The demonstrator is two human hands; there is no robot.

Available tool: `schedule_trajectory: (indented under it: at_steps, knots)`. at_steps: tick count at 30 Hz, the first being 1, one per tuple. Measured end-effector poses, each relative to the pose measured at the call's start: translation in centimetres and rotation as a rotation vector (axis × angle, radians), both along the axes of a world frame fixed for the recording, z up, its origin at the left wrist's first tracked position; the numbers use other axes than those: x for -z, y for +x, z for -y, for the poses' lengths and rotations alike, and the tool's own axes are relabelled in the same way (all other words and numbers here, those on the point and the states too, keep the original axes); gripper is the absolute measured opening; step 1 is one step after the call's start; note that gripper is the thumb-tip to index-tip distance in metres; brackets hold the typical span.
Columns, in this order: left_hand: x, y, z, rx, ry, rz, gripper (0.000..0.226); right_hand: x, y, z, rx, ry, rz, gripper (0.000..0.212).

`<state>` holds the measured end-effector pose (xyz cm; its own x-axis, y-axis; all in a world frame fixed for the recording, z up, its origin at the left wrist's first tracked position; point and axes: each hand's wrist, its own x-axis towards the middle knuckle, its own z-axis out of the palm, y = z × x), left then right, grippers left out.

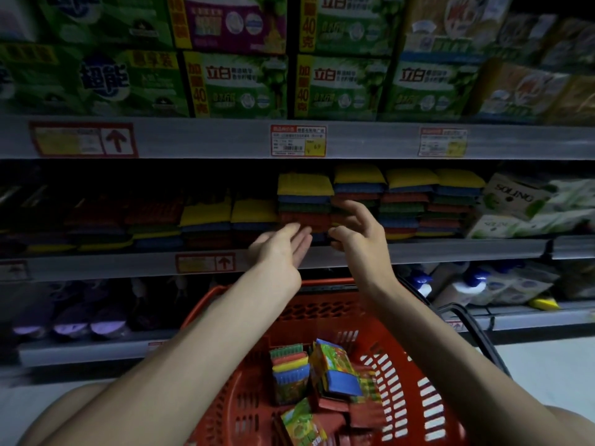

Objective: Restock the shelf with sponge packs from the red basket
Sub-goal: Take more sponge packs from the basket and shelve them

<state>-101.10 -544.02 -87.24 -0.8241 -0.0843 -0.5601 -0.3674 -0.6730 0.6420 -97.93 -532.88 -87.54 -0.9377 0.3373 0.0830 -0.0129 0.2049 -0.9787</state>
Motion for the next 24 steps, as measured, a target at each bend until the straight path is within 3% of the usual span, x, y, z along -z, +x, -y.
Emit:
schedule_trajectory:
  at_steps: [4, 7, 10, 16, 18, 22, 24]
  knots:
    - [-0.3, -0.1, 0.0, -0.030, -0.006, 0.017, 0.014, -0.2, -1.2, -0.9, 0.143, -0.371, 0.143, 0.034]
    - [-0.4, -0.3, -0.1, -0.050, -0.013, 0.007, 0.016, 0.2, -1.9, -1.6, 0.225, -0.584, 0.199, 0.042]
    - [-0.3, -0.5, -0.3, -0.070, -0.034, 0.000, 0.018, 0.6, -2.6, -2.4, 0.258, -0.618, 0.230, 0.036]
    - [0.3, -0.6, -0.7, -0.102, -0.079, -0.032, 0.033, 0.9, -3.7, -2.3, 0.336, -0.610, 0.239, 0.055]
    - [0.4, -0.6, -0.9, -0.099, -0.087, -0.035, 0.033, 0.9, -4.0, -2.4, 0.359, -0.612, 0.239, 0.046]
    - [0.7, -0.6, -1.3, -0.112, -0.130, -0.021, 0.032, 1.1, -4.3, -2.6, 0.362, -0.609, 0.239, 0.059]
    - [0.8, -0.7, -1.4, -0.113, -0.164, -0.015, 0.031, 1.0, -4.4, -2.7, 0.369, -0.598, 0.249, 0.053]
